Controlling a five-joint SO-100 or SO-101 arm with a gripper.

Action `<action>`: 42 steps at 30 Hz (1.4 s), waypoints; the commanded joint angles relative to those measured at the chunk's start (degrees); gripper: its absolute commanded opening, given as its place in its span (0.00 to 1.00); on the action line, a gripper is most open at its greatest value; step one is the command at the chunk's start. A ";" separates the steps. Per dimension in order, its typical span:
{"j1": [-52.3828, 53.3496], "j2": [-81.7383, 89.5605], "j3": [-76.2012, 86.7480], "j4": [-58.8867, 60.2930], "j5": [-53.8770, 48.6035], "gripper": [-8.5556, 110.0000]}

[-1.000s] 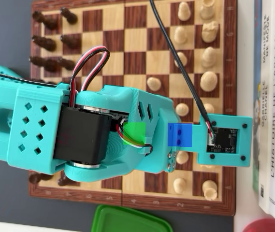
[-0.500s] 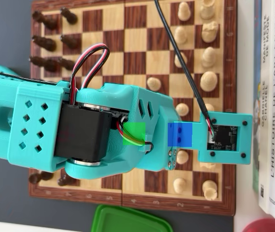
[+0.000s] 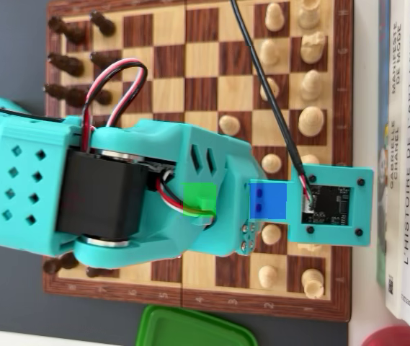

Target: Play chess

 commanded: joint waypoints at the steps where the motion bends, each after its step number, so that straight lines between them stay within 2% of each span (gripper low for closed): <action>1: 0.18 4.66 0.79 0.09 -0.35 0.14; 25: 0.97 25.58 25.58 -0.53 0.09 0.14; 42: 4.75 25.93 28.13 -0.62 -0.35 0.14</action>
